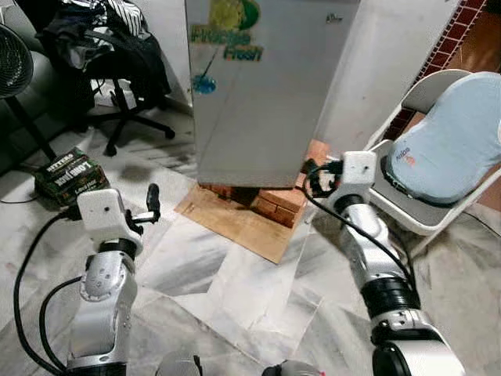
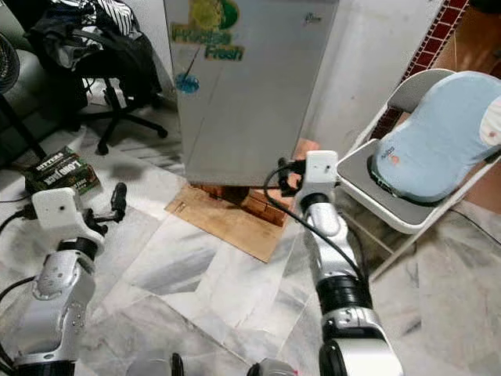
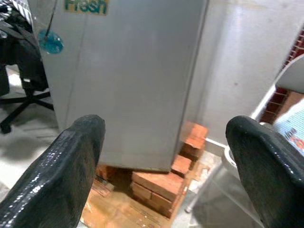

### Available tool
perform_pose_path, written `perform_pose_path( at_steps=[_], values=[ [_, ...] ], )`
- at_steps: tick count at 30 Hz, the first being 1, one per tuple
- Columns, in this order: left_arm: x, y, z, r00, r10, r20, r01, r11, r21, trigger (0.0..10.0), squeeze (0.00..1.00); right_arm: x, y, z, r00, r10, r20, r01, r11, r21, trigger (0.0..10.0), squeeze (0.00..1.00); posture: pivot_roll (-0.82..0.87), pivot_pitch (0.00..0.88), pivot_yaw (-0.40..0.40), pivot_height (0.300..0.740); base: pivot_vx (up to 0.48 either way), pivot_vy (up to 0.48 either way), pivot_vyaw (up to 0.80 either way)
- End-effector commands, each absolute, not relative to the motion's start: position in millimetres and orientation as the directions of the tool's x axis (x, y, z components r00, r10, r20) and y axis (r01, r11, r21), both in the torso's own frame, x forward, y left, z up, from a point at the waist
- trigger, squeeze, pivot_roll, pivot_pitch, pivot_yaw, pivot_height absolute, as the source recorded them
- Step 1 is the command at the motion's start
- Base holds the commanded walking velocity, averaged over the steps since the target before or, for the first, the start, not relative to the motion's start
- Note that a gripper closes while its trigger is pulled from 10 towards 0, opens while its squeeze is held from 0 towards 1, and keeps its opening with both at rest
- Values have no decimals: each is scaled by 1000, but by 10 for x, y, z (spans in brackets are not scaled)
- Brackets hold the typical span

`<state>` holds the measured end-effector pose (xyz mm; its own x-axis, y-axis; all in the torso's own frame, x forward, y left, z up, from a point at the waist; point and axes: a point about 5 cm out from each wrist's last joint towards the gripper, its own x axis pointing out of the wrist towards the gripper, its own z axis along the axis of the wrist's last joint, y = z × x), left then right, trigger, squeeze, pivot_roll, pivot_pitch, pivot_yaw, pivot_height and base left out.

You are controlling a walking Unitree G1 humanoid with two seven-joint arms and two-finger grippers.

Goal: Restocking fridge

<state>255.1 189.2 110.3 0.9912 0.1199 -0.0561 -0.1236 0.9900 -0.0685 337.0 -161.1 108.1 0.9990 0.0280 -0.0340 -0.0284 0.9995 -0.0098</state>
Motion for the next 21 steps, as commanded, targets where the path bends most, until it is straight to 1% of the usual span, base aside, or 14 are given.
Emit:
perform_pose_path(
  at_steps=[1, 6, 7, 9, 11, 15, 16, 21],
  values=[
    [2536, 1860, 1104, 991, 116, -59, -119, 992, -51, 10000, 0, 3359, -1613, 1125, 1000, 17, -19, -18, 1000, -16, 10000, 0, 44, 53, -42, 740, 0, 0, 0],
    [2594, 1802, 1071, 993, 99, -60, -102, 994, -44, 10000, 0, 3320, -1622, 1096, 998, -58, -35, 54, 995, -85, 10000, 0, 26, 30, -32, 740, 0, 0, 0],
    [2613, 1807, 1072, 993, 94, -65, -98, 993, -66, 10000, 0, 3296, -1637, 1120, 998, -64, -14, 62, 991, -120, 10000, 0, 21, 18, -23, 740, 0, 0, 0],
    [2616, 1823, 1081, 993, 96, -68, -101, 992, -80, 10000, 0, 3260, -1656, 1169, 998, -58, 35, 63, 988, -141, 10000, 0, 17, 32, -19, 740, 0, 0, 0],
    [2609, 1863, 1065, 992, 100, -71, -105, 992, -75, 10000, 0, 3196, -1681, 1160, 998, -50, 34, 53, 994, -96, 10000, 0, 10, 29, -12, 740, 0, 0, 0],
    [2591, 1868, 1036, 991, 102, -82, -107, 992, -64, 10000, 0, 3114, -1765, 1141, 998, -57, 26, 59, 993, -98, 10000, 0, 9, 33, -9, 740, 0, 0, 0],
    [2585, 1849, 1004, 991, 91, -96, -97, 993, -63, 10000, 0, 3056, -1783, 1124, 999, -43, 26, 43, 999, -21, 10000, 0, 9, 36, -8, 740, 0, 0, 0],
    [2593, 1755, 986, 992, 75, -100, -84, 993, -81, 10000, 0, 3016, -1754, 1083, 999, -53, -1, 53, 998, -31, 10000, 0, 5, 40, -12, 740, 0, 0, 0]
  ],
)
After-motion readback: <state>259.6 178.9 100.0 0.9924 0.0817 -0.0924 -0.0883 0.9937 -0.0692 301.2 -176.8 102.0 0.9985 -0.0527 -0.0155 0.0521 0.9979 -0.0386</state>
